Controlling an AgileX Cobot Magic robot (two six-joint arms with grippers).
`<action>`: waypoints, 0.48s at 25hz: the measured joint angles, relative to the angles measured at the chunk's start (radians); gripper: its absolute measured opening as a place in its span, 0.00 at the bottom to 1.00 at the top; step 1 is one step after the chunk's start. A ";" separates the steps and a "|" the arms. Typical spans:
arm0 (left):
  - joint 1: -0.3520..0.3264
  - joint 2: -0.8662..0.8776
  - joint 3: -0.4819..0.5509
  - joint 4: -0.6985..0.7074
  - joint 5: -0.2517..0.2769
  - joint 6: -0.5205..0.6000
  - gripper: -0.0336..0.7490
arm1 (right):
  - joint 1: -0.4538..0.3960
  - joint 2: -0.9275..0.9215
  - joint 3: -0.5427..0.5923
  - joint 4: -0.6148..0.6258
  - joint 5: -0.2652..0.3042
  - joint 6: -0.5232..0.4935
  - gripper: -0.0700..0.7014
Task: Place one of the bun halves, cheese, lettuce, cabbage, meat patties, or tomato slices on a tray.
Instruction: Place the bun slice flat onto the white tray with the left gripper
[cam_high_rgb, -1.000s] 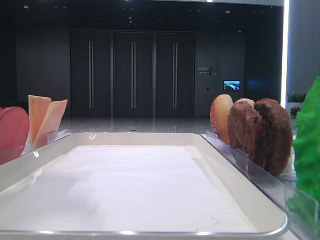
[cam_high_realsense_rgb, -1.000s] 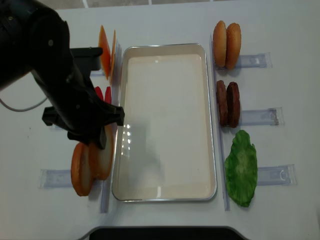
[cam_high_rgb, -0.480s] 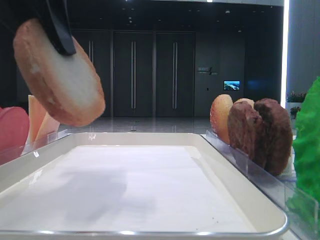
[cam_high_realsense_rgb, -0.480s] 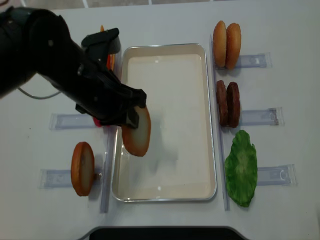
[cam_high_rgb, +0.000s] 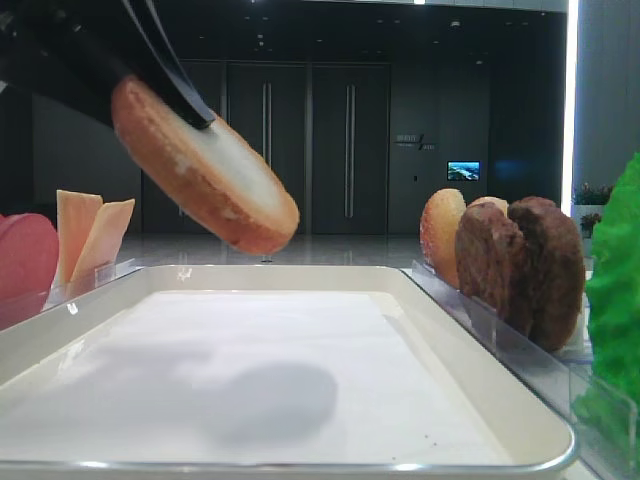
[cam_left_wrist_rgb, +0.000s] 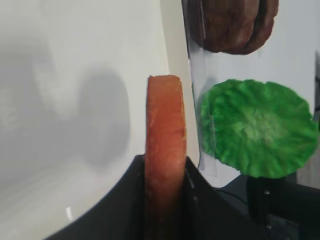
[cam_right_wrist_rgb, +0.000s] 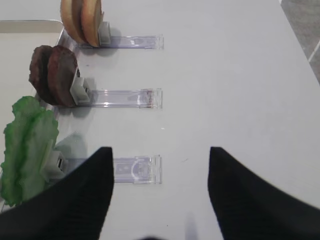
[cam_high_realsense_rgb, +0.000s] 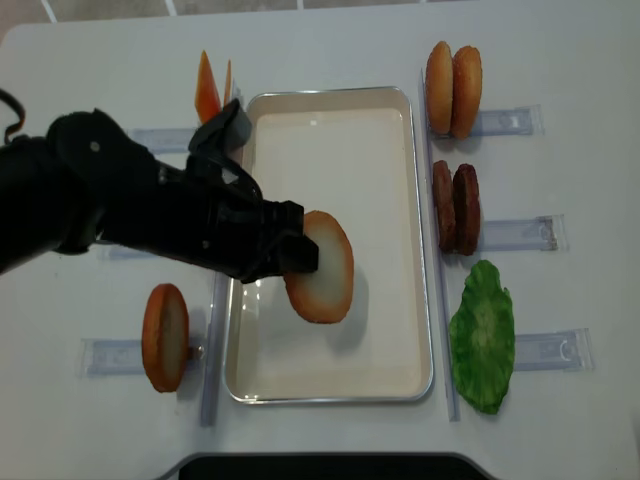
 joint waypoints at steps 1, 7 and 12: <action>0.026 0.000 0.025 -0.070 0.003 0.081 0.20 | 0.000 0.000 0.000 0.000 0.000 0.000 0.61; 0.121 0.000 0.141 -0.440 0.063 0.455 0.20 | 0.000 0.000 0.000 0.000 0.000 0.000 0.61; 0.124 0.019 0.148 -0.498 0.095 0.524 0.20 | 0.000 0.000 0.000 0.000 0.000 0.000 0.61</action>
